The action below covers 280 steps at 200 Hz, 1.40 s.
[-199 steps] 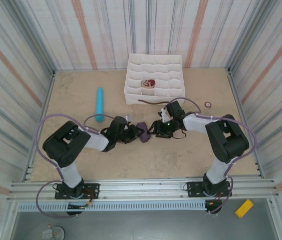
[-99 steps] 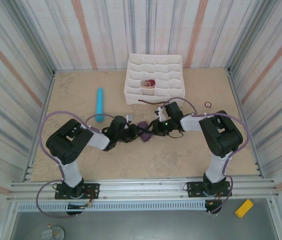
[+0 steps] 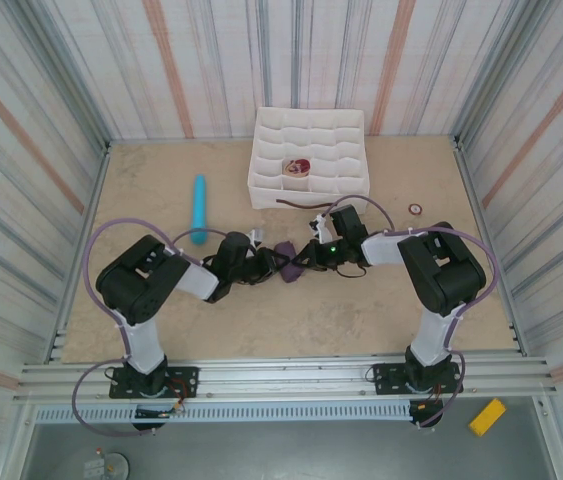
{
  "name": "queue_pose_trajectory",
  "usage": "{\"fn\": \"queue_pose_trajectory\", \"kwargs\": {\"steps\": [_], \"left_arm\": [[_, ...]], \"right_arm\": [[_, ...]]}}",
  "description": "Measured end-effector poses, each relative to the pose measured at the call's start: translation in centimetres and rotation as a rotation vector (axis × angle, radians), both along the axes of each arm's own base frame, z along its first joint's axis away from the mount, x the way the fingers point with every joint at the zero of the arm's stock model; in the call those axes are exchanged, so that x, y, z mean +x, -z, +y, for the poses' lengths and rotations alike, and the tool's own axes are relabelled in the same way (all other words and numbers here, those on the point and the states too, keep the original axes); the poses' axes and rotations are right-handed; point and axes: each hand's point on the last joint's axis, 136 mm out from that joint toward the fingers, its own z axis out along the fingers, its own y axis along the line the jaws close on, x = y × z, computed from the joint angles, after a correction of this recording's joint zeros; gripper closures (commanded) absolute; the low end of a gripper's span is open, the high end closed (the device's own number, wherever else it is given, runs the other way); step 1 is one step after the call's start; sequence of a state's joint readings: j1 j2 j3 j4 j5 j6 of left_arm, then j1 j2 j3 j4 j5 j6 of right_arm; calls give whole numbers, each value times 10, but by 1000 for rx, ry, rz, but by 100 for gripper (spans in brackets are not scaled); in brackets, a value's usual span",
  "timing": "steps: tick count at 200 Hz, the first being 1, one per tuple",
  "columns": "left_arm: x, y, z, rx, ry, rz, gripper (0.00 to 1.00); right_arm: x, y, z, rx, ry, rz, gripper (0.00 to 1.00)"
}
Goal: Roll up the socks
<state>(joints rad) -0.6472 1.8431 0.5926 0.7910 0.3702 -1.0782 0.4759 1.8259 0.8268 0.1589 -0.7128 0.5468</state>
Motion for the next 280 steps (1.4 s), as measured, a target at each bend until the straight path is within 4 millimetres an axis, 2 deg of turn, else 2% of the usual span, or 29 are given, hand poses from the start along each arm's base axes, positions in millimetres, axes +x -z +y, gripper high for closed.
{"fn": "queue_pose_trajectory", "kwargs": {"steps": [17,46,114,145,178,189,203,214,280], "left_arm": [[1,-5,-2,-21,6,-14,44],[1,-9,-3,-39,22,-27,40],[2,-10,-1,-67,59,-46,40],[1,-9,-1,-67,71,-50,46],[1,-5,1,-58,78,-52,57],[2,-4,2,-58,79,-52,55],[2,-5,2,-60,83,-59,46],[2,-7,1,-63,91,-68,42],[3,-9,2,-33,117,-98,41]], "right_arm": [[0,-1,2,13,-6,-10,100],[0,0,3,57,-21,-18,100],[-2,-1,10,137,-58,3,100],[-3,-2,11,149,-64,6,100],[-4,-1,12,162,-75,12,100],[-4,-1,12,165,-76,14,100],[-4,-1,13,171,-81,15,100],[-4,-2,14,177,-87,18,100],[-4,-2,19,201,-111,29,100]]}}
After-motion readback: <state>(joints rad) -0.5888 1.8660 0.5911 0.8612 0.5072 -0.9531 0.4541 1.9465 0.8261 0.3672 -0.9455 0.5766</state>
